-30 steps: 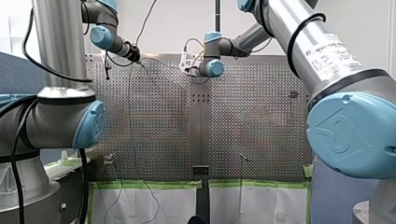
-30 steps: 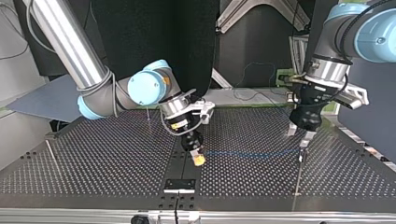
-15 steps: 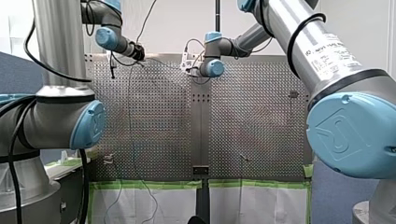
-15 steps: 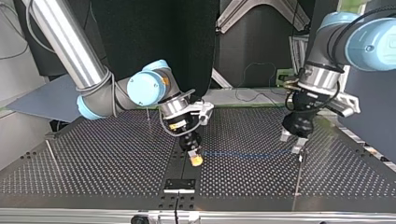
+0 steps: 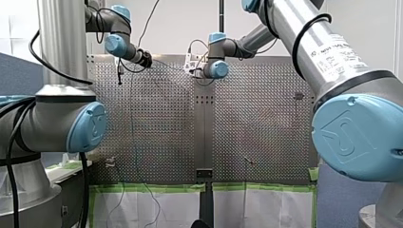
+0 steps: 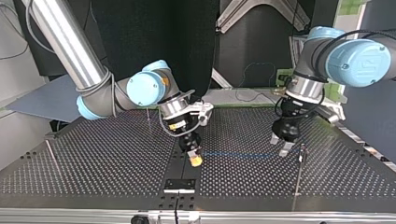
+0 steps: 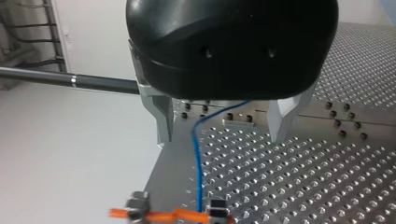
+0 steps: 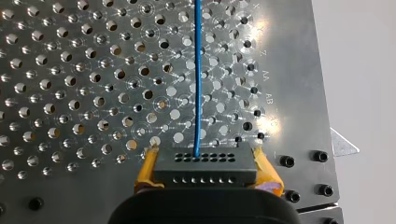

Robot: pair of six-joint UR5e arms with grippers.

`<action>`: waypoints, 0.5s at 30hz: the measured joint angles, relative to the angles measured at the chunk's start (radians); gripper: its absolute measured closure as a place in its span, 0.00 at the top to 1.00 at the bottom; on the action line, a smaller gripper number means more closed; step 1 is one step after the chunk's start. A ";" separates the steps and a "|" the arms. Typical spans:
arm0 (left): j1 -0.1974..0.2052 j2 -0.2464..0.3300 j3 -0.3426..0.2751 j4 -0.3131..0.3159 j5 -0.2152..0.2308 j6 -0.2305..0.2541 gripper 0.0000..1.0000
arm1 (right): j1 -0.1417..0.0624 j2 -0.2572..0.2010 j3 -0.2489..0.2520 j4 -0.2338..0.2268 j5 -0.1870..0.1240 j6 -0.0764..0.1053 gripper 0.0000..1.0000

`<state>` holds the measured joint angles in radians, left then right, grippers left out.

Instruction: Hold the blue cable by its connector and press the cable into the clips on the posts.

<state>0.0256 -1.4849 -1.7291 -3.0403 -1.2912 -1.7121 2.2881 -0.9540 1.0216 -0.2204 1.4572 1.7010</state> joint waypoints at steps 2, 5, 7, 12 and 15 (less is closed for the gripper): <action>-0.011 -0.017 0.009 0.016 -0.020 0.002 1.00 | 0.000 0.000 0.000 0.000 0.000 0.000 0.00; -0.023 -0.033 0.023 0.038 -0.049 -0.006 1.00 | -0.001 0.000 0.000 -0.001 0.000 0.000 0.00; -0.030 -0.044 0.035 0.044 -0.070 -0.009 1.00 | -0.002 0.000 0.000 -0.001 -0.001 -0.001 0.00; -0.043 -0.073 0.067 0.037 -0.113 0.003 1.00 | -0.003 0.000 0.001 -0.001 -0.001 0.000 0.00; -0.050 -0.080 0.079 0.035 -0.139 0.009 1.00 | -0.003 0.000 0.001 -0.001 -0.001 0.000 0.00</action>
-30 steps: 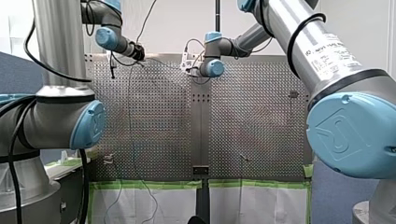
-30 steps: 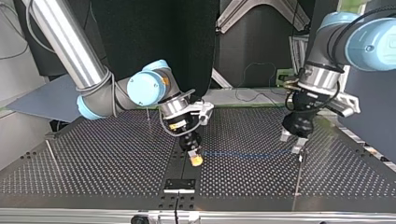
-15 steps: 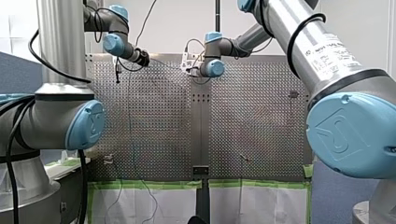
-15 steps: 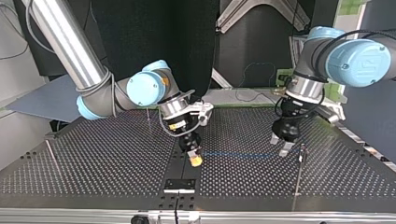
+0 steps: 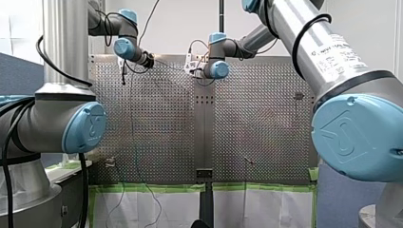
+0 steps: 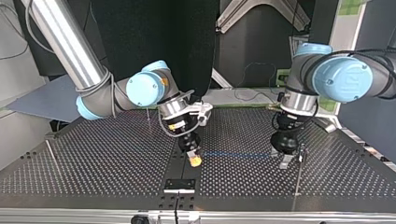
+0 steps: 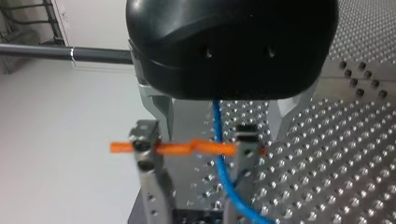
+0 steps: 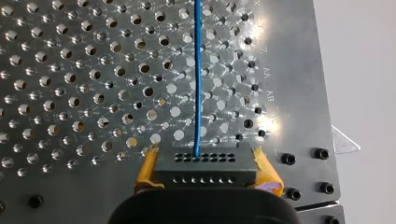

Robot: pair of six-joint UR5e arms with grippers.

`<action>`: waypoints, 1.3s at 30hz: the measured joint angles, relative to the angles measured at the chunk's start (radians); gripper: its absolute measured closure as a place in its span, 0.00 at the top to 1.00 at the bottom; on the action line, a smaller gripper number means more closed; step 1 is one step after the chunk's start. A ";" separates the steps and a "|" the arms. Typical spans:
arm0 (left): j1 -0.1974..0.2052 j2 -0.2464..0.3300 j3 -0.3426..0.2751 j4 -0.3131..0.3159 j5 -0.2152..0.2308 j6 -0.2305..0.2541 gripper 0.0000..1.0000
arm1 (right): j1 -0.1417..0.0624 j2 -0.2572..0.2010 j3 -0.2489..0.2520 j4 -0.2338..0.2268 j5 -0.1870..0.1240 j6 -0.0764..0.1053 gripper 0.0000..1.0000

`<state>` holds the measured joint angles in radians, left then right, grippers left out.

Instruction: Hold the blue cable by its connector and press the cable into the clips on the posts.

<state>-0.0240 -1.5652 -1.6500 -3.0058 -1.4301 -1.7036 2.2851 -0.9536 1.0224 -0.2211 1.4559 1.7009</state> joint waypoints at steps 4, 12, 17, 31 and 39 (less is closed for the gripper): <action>-0.003 -0.003 0.007 0.002 -0.032 -0.003 1.00 | 0.000 0.000 0.000 0.000 0.000 0.000 0.00; -0.010 -0.003 0.016 -0.001 -0.053 -0.006 1.00 | 0.001 0.000 0.000 0.000 -0.001 0.000 0.00; -0.014 -0.003 0.016 0.000 -0.066 -0.005 1.00 | 0.001 0.000 0.000 0.001 -0.001 0.000 0.00; -0.033 -0.003 0.016 -0.022 -0.147 0.081 0.00 | 0.004 0.001 0.000 0.003 -0.002 0.001 0.00; -0.047 -0.003 0.013 -0.032 -0.220 0.070 0.00 | 0.006 0.000 0.000 0.005 -0.002 0.001 0.00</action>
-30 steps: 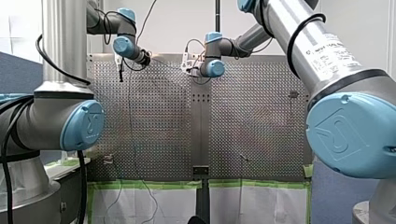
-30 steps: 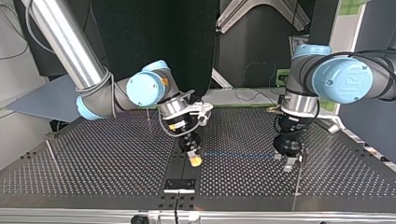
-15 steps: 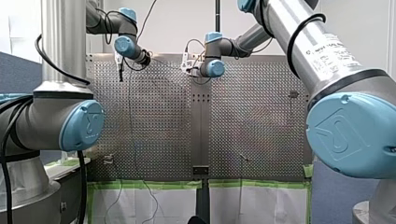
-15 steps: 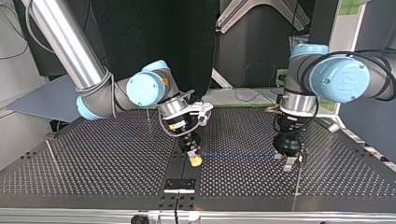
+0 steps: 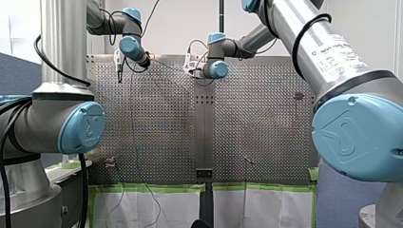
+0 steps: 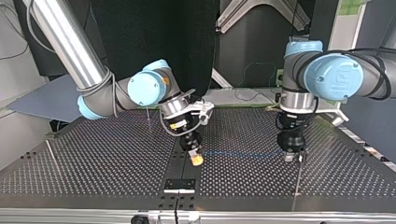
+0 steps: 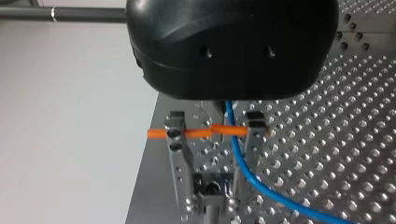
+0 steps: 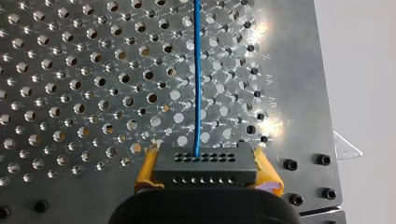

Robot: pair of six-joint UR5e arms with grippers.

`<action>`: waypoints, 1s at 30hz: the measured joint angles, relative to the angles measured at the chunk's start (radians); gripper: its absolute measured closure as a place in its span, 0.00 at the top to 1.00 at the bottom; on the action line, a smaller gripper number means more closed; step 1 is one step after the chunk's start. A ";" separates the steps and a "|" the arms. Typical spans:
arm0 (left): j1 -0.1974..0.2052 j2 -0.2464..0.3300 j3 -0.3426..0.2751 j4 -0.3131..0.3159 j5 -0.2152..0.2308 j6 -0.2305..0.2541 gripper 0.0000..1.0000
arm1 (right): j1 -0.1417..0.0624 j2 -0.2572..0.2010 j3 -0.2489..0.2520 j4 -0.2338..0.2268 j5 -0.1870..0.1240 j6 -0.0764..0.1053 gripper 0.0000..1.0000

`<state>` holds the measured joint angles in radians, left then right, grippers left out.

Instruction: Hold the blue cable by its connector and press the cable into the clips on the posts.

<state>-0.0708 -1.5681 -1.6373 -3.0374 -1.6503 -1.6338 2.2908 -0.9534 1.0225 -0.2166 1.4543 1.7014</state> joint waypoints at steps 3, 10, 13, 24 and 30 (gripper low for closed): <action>-0.005 0.000 0.000 -0.001 -0.025 -0.003 0.00 | 0.000 0.000 0.000 0.000 0.000 -0.001 0.00; -0.013 0.000 -0.002 -0.002 -0.048 -0.005 0.00 | 0.002 0.000 0.000 0.004 0.000 -0.001 0.00; -0.018 0.000 -0.004 -0.002 -0.048 -0.004 0.00 | 0.002 0.000 0.005 0.008 0.001 -0.002 0.00; -0.053 -0.023 -0.046 0.019 -0.062 0.012 0.00 | 0.000 0.000 0.095 0.003 0.015 -0.004 0.00; -0.087 -0.060 -0.068 0.025 -0.091 0.026 0.00 | 0.001 0.000 0.144 -0.004 0.034 -0.017 0.00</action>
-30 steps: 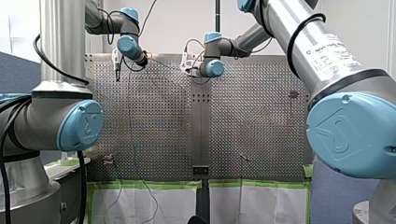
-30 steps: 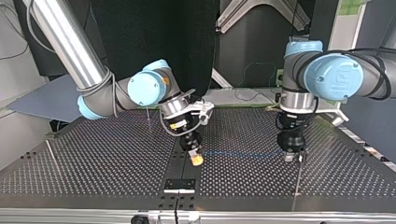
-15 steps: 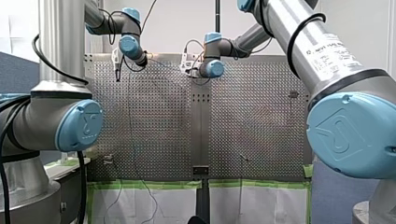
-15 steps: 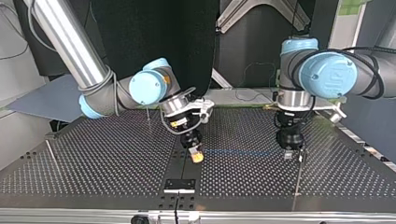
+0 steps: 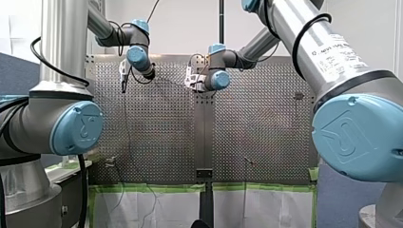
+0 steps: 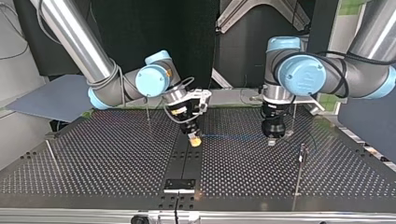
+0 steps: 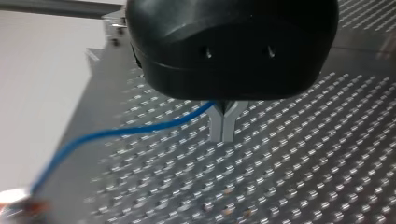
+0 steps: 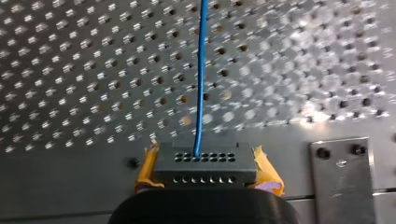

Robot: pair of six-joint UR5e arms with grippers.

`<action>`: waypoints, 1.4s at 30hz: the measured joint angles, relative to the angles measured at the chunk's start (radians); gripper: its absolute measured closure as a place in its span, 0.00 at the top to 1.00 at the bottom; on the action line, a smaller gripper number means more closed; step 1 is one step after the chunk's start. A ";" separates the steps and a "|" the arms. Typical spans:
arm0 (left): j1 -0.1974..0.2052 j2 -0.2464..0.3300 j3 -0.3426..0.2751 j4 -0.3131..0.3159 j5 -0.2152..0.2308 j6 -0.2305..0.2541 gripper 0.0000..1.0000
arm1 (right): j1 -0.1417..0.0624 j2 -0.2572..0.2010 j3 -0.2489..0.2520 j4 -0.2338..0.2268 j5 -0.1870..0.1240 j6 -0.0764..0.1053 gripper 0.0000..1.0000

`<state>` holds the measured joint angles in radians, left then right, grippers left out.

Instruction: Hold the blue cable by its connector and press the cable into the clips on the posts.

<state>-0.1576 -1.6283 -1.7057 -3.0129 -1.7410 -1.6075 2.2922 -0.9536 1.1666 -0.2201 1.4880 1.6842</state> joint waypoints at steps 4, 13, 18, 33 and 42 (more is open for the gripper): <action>-0.017 -0.017 -0.035 0.034 -0.004 -0.015 0.00 | 0.000 0.000 0.034 -0.015 0.007 -0.008 0.00; -0.055 -0.065 -0.113 0.111 -0.017 -0.019 0.00 | 0.004 0.000 0.109 -0.078 0.026 -0.017 0.00; -0.071 -0.068 -0.154 0.151 -0.032 -0.016 0.00 | 0.007 0.000 0.157 -0.119 0.060 -0.029 0.00; -0.120 -0.165 -0.252 0.277 -0.043 0.019 0.00 | 0.003 0.006 0.296 -0.257 0.106 -0.023 0.00; -0.155 -0.235 -0.254 0.350 -0.050 0.013 0.00 | 0.006 0.058 0.378 -0.339 0.146 -0.028 0.00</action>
<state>-0.3129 -1.8629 -1.9598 -2.6629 -1.7910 -1.5941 2.2980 -0.8952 1.5447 -0.5588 1.6338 1.6562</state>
